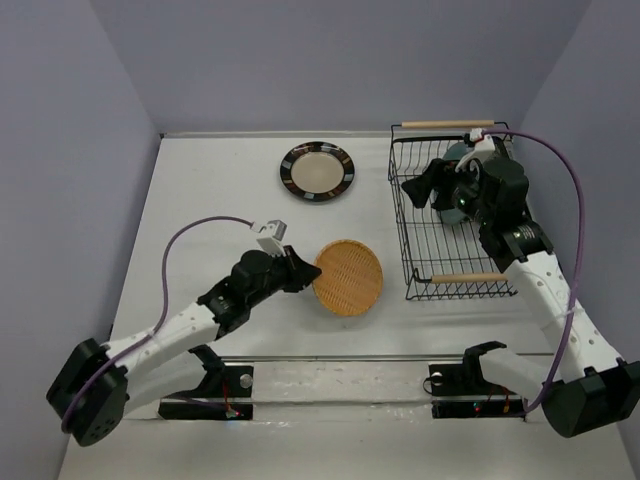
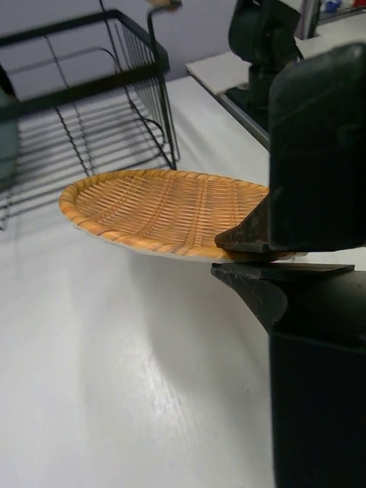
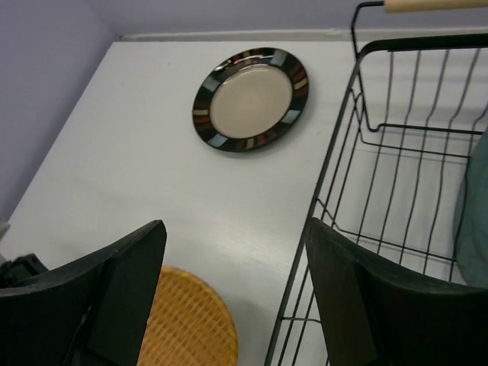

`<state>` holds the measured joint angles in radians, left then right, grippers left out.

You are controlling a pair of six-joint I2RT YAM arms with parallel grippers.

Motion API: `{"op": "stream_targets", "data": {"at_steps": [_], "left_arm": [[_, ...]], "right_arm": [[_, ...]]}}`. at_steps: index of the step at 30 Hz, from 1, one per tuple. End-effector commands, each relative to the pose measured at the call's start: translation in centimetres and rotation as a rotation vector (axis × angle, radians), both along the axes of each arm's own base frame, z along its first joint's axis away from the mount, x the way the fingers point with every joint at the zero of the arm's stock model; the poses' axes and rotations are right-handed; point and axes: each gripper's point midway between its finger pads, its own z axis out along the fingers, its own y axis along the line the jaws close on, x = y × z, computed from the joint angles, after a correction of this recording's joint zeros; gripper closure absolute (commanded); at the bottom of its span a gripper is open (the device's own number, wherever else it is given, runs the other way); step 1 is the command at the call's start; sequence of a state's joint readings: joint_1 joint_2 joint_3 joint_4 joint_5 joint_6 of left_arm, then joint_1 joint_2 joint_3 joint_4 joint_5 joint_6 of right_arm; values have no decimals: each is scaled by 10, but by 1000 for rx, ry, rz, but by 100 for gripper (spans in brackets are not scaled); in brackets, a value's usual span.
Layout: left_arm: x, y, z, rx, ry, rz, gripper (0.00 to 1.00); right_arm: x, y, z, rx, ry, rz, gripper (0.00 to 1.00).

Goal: Load the plates into the dish rack

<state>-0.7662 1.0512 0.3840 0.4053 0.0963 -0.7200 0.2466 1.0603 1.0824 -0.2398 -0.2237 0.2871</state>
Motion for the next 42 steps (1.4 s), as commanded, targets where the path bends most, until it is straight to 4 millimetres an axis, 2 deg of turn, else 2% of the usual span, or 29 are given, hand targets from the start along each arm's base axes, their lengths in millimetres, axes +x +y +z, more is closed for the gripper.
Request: {"op": "stream_targets", "data": {"at_steps": [1, 2, 3, 5, 6, 10, 12, 16, 18, 22, 27, 30, 31, 33, 34, 35, 38, 39, 40, 41, 42], "left_arm": [[26, 36, 90, -87, -207, 186, 94], [24, 45, 111, -112, -255, 204, 94], [24, 52, 116, -102, -259, 221, 94], [24, 66, 148, -139, -320, 251, 94], [23, 69, 164, -160, -346, 256, 94], [21, 79, 197, -205, -412, 259, 94], [14, 72, 211, -252, -433, 186, 94], [14, 67, 220, -297, -449, 149, 94], [13, 63, 222, -319, -450, 129, 94], [3, 55, 237, -373, -472, 65, 94], [-6, 53, 248, -394, -500, 25, 94], [-7, 50, 245, -404, -492, 9, 94], [-7, 48, 244, -404, -488, -4, 94], [-5, 45, 242, -402, -476, -11, 94], [-4, 45, 241, -399, -472, -9, 94], [-2, 44, 238, -391, -464, -9, 85], [5, 45, 238, -341, -469, 9, 56], [8, 45, 227, -296, -436, 16, 32], [13, 50, 232, -253, -471, 37, 22], [15, 53, 221, -205, -439, 51, 9], [17, 57, 220, -179, -441, 69, 4]], "right_arm": [[-30, 48, 14, 47, -26, 276, 21], [-33, 54, 13, 50, -21, 308, 20], [-34, 62, 10, 48, -12, 342, 20], [-43, 78, 8, 55, -5, 429, 19], [-43, 80, 7, 55, -2, 442, 19], [-53, 93, -1, 66, 21, 524, 18], [-61, 101, -6, 76, 38, 588, 16], [-72, 116, -13, 92, 59, 676, 15], [-84, 127, -12, 115, 60, 745, 15], [-77, 128, -22, 118, 86, 724, 15], [-85, 139, -29, 151, 92, 782, 15], [-91, 148, -27, 186, 86, 846, 28], [-99, 154, -29, 209, 109, 892, 44], [-100, 157, -26, 234, 95, 919, 65], [-102, 157, -24, 251, 105, 929, 88], [-100, 158, -21, 255, 95, 918, 93], [-89, 154, -10, 241, 50, 840, 93], [-86, 152, -9, 233, 57, 809, 93], [-74, 148, -1, 208, 17, 736, 93], [-71, 143, 9, 197, -13, 696, 93], [-67, 139, 10, 185, -5, 657, 93]]}}
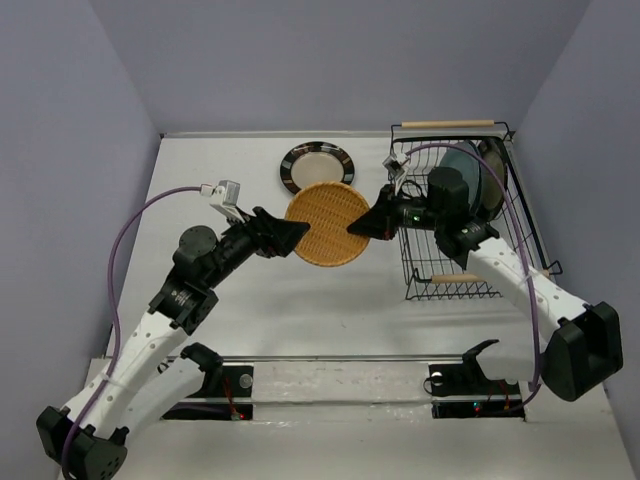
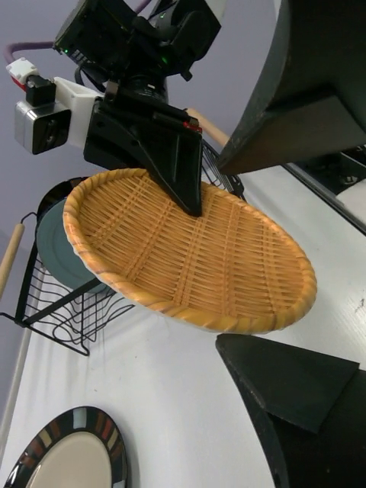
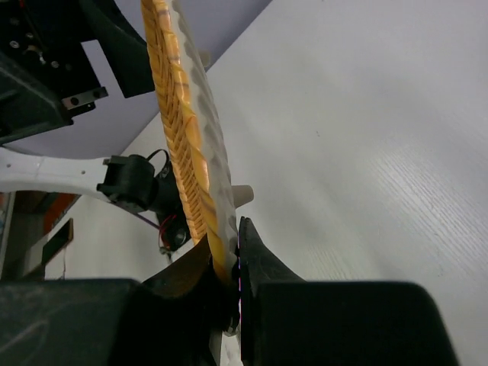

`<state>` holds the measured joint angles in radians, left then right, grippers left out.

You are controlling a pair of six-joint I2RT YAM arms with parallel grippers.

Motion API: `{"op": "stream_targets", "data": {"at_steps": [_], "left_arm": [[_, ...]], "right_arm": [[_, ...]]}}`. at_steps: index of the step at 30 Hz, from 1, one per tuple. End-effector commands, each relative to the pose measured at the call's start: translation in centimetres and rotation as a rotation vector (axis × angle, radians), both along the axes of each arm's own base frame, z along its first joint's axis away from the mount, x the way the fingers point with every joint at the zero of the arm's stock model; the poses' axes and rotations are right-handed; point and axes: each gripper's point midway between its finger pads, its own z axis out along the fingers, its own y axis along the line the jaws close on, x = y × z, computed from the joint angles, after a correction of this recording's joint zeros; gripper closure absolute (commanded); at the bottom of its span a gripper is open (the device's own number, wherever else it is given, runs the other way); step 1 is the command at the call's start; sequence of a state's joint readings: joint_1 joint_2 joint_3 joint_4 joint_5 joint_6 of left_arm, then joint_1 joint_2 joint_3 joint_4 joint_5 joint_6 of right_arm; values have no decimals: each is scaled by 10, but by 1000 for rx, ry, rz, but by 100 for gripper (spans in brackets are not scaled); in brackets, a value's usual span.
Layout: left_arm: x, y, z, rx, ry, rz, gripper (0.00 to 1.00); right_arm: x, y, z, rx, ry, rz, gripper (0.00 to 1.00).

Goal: Load the plates into the dish rack

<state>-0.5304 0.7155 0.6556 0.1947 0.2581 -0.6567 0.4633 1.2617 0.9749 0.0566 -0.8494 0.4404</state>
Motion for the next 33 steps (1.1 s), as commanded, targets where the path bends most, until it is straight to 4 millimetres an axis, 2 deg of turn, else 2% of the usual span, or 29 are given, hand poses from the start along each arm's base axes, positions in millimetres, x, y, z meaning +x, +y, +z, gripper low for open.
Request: {"op": "stream_targets", "data": {"at_steps": [1, 2, 4, 5, 6, 7, 8, 10, 11, 13, 14, 15, 17, 19, 20, 23, 28, 33], "left_arm": [[0, 11, 34, 58, -103, 44, 1], [3, 17, 35, 89, -119, 77, 1], [6, 25, 27, 146, -101, 118, 1], [11, 34, 33, 161, -110, 170, 1], [11, 39, 23, 217, -90, 183, 1], [11, 43, 23, 236, -94, 195, 1], [10, 50, 23, 251, -100, 222, 1], [13, 64, 7, 317, -90, 285, 1], [12, 70, 2, 325, -91, 309, 1], [13, 74, -12, 344, -70, 328, 1], [12, 72, -13, 345, -68, 314, 1], [12, 70, -11, 341, -72, 304, 1], [11, 68, -7, 337, -85, 293, 1], [11, 72, -8, 343, -87, 305, 1], [11, 74, -9, 347, -88, 313, 1], [8, 77, -4, 335, -103, 321, 1], [9, 78, -4, 342, -104, 330, 1], [12, 76, -11, 357, -83, 323, 1]], "right_arm": [[24, -13, 57, 14, -179, -194, 93], [37, -24, 74, 21, -218, -262, 93], [48, -42, 81, -15, -221, -357, 93], [65, -63, 96, -25, -259, -469, 93], [69, -74, 100, -44, -258, -512, 93], [73, -81, 103, -67, -266, -557, 93], [90, -109, 117, -107, -316, -703, 93], [100, -133, 114, -201, -343, -821, 93], [112, -161, 114, -269, -356, -980, 93], [119, -193, 117, -374, -383, -1119, 93], [127, -211, 113, -445, -380, -1208, 93], [129, -220, 117, -474, -391, -1249, 93], [138, -240, 110, -588, -396, -1326, 93], [145, -248, 104, -651, -396, -1361, 93], [147, -260, 101, -719, -403, -1395, 93], [164, -270, 75, -799, -360, -1397, 93], [182, -278, 29, -916, -288, -1380, 93], [198, -280, -6, -941, -221, -1349, 93]]}}
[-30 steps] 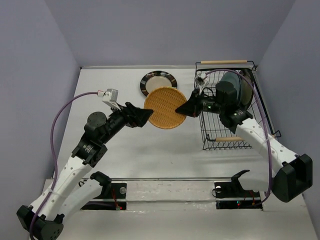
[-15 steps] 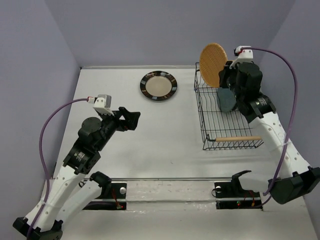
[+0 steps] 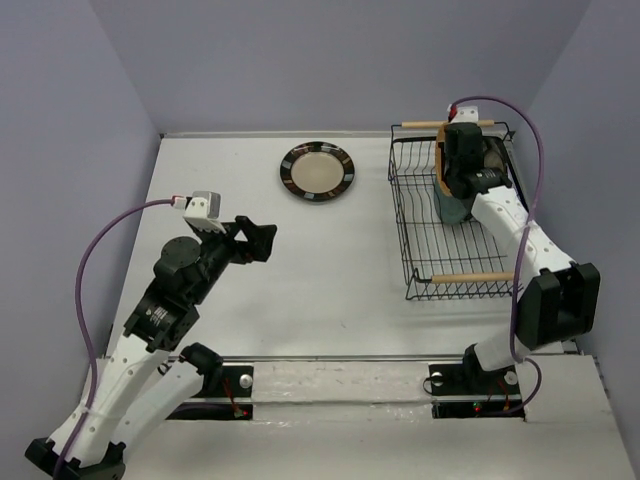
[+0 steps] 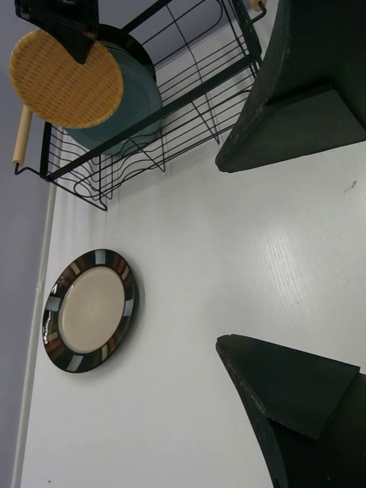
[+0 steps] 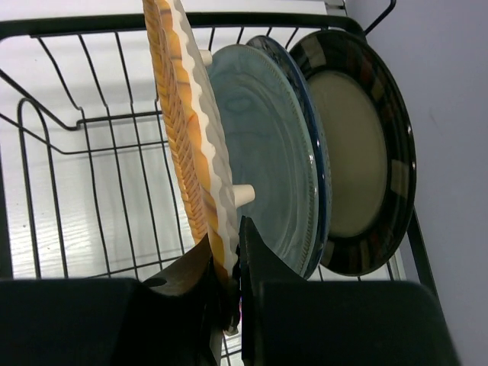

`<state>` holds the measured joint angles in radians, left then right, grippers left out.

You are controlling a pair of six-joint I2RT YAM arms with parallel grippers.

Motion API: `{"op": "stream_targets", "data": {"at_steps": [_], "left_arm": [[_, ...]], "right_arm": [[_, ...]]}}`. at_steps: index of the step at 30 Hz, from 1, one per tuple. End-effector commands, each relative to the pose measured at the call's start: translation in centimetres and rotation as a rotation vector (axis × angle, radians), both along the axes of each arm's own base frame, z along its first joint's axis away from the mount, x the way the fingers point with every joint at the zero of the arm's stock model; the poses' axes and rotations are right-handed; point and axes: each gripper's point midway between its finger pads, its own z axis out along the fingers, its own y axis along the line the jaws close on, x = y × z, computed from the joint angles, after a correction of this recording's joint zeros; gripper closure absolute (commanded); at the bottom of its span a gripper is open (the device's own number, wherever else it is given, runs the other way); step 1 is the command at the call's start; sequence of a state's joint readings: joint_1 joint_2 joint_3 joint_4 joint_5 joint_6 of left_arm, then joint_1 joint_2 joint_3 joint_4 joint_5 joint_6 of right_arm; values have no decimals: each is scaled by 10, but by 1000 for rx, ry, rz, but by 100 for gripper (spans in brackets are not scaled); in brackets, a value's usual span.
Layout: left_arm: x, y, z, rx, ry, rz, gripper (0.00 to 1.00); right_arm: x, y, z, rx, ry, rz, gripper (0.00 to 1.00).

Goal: Load the plates into the dish rack

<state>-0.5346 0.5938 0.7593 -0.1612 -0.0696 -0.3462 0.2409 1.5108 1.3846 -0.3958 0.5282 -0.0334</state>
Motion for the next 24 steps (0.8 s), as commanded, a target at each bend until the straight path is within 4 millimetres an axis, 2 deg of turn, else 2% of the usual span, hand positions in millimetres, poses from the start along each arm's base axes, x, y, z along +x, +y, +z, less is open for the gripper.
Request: {"op": "stream_targets", "data": {"at_steps": [1, 3, 10, 14, 15, 24], "left_arm": [[7, 2, -2, 22, -9, 17, 1], [7, 2, -3, 25, -5, 17, 1], [11, 0, -8, 29, 12, 12, 1], [12, -2, -9, 28, 18, 4, 1], [13, -2, -11, 31, 21, 4, 1], [13, -2, -12, 28, 26, 5, 1]], "right_arm": [[15, -8, 3, 9, -53, -44, 93], [19, -10, -6, 15, -42, -48, 93], [23, 5, -47, 86, 12, -5, 93], [23, 7, -57, 91, 29, -6, 93], [24, 2, -59, 88, 32, -19, 93], [39, 12, -82, 107, 64, 14, 93]]}}
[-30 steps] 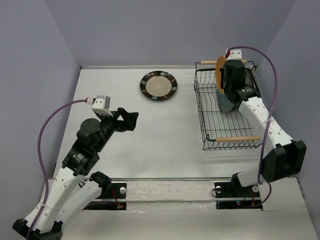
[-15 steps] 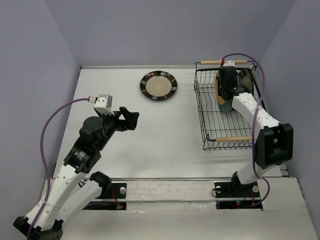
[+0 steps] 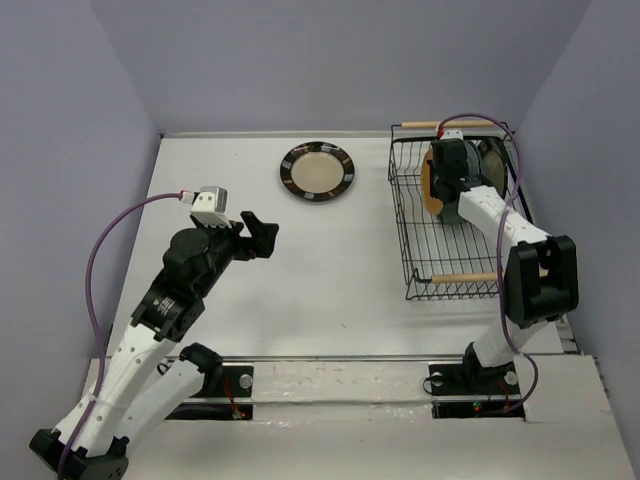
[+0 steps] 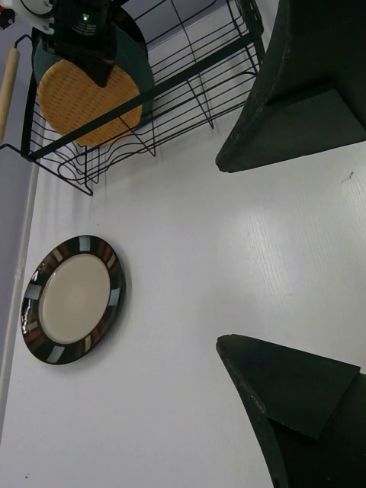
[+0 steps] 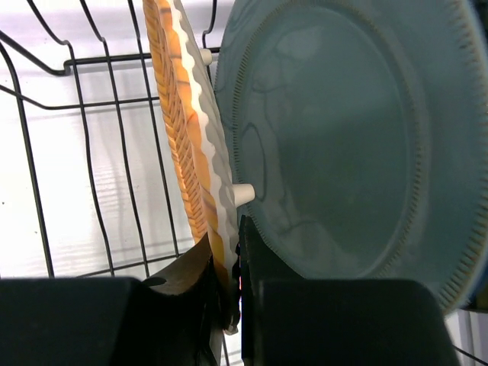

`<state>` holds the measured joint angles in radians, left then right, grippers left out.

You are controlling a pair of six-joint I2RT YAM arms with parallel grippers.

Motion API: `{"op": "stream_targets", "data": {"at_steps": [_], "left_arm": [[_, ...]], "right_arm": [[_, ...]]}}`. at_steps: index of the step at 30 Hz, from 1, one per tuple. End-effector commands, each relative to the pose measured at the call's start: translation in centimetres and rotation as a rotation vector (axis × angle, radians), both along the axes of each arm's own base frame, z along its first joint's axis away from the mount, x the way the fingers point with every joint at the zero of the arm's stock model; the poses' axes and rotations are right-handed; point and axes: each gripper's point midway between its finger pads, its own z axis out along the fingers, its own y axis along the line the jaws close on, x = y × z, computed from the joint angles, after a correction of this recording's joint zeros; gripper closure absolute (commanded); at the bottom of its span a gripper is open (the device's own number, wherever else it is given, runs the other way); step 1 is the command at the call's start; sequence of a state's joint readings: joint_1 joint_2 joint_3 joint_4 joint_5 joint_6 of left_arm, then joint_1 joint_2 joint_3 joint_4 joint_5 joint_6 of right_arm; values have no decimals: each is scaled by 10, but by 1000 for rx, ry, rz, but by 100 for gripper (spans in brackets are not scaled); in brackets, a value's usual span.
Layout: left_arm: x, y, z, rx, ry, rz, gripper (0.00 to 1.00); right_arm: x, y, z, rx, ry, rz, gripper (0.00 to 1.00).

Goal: Load the plates into the dish rack

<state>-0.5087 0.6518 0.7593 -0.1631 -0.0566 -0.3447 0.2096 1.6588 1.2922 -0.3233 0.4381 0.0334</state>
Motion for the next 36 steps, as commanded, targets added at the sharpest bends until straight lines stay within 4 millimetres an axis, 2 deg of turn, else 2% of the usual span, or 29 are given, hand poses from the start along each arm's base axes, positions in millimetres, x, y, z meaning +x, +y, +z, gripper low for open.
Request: {"op": "stream_targets", "data": {"at_steps": [1, 9, 12, 13, 14, 16, 17, 19, 20, 26, 29, 32, 33, 34, 35, 36], "left_arm": [[2, -1, 3, 2, -24, -7, 1], [6, -5, -4, 7, 2, -14, 1], [9, -7, -9, 5, 25, -18, 1], [11, -8, -10, 2, 31, -17, 1], [11, -10, -11, -3, 37, -22, 1], [15, -15, -17, -15, 68, -27, 1], [14, -20, -19, -25, 83, -53, 1], [18, -29, -30, -41, 135, -75, 1], [20, -32, -30, -50, 147, -81, 1], [34, -46, -44, -147, 216, -73, 1], [48, -55, -46, -227, 221, -50, 1], [69, -57, -64, -262, 257, 19, 2], [78, -56, -78, -256, 285, 48, 2], [87, -56, -77, -282, 278, 68, 4], [94, -55, -80, -289, 282, 88, 5], [109, -46, -92, -283, 295, 148, 5]], "right_arm": [[26, 6, 10, 43, -90, -1, 93], [29, 8, -15, 31, -55, 10, 93], [26, 7, -21, 30, -43, 3, 80], [25, 6, -17, 36, -52, -2, 76], [24, 6, -15, 39, -58, -9, 67], [21, 1, -6, 33, -78, -30, 55], [20, 1, 3, 39, -99, -33, 44], [17, 1, 14, 49, -118, -35, 31], [16, 2, 18, 57, -124, -35, 28], [6, 12, 54, 131, -185, 8, 21], [2, 17, 68, 162, -205, 32, 19], [-4, 16, 89, 178, -239, 25, 14], [-5, 16, 97, 186, -254, 26, 14], [-8, 16, 103, 192, -262, 28, 14], [-14, 16, 118, 208, -295, 31, 13], [-18, 22, 125, 241, -312, 51, 13]]}}
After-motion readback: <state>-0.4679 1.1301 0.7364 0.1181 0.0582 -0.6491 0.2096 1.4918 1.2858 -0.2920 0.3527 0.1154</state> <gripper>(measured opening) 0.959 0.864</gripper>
